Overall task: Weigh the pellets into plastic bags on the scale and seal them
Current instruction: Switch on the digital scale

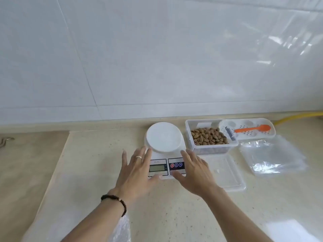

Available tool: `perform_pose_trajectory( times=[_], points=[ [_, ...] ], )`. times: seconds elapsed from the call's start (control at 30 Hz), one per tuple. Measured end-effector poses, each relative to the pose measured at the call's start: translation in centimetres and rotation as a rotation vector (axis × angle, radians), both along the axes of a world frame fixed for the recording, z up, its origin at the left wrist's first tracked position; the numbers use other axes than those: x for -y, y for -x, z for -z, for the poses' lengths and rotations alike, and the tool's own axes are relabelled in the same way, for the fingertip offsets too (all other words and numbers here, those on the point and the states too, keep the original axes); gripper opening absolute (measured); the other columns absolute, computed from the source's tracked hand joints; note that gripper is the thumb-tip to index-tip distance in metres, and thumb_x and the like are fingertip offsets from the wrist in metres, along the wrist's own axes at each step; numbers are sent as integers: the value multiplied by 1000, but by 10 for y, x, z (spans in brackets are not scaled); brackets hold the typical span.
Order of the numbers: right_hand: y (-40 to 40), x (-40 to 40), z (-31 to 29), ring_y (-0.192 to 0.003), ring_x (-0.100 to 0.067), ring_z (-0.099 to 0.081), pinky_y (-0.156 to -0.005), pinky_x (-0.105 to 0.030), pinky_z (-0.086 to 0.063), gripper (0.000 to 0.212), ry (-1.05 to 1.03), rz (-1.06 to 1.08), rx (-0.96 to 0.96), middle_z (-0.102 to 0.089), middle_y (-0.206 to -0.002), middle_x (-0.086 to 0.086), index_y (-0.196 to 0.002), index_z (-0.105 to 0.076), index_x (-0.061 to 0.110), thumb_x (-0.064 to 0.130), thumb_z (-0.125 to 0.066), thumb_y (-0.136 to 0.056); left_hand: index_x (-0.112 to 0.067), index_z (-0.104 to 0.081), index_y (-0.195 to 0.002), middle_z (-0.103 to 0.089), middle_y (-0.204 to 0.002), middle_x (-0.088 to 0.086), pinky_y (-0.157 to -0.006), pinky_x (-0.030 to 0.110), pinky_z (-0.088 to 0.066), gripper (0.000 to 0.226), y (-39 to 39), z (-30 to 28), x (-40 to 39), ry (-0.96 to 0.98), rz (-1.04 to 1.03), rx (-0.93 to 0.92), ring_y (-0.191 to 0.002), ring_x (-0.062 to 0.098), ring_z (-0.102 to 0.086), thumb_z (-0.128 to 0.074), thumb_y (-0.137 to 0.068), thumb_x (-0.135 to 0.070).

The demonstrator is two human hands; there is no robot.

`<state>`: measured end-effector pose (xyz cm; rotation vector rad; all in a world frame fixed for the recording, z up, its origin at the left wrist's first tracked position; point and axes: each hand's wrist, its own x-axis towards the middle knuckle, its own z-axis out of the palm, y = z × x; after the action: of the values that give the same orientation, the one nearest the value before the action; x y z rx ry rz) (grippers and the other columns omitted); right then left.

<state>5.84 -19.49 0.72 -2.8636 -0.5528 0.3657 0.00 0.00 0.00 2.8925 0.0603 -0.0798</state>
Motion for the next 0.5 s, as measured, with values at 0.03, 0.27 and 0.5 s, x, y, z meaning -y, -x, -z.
perform_pose_trajectory(
  times=[0.03,0.27,0.5],
  points=[
    [-7,-2,6,-145,-24,-26,-118,-45,-23,79,-5,-13,-11,-16,-161,-3,-150,-20,20,62,-49,-90,-14,-11,-152,-11,-160,8,-117,59,0,93,-7,6,-2,-4,1,-30,-148,22,-14,-46,-85,-68],
    [-18,-13,22,-148,-25,-19,-121,-46,-14,89,-43,-44,21,-11,-161,-2,-150,-23,23,69,-56,-81,-10,-4,-151,-4,-161,7,-117,53,-2,119,-31,20,-6,54,73,-112,-147,19,-15,-43,-69,-85],
    [6,-12,22,-149,-27,-13,-122,-43,-3,99,-20,-96,69,-9,-162,-7,-153,-18,17,72,-55,-81,-3,-21,-148,-9,-159,15,-120,39,-4,92,-7,10,-2,34,140,-53,-145,27,-20,-57,-86,-61]
  ],
)
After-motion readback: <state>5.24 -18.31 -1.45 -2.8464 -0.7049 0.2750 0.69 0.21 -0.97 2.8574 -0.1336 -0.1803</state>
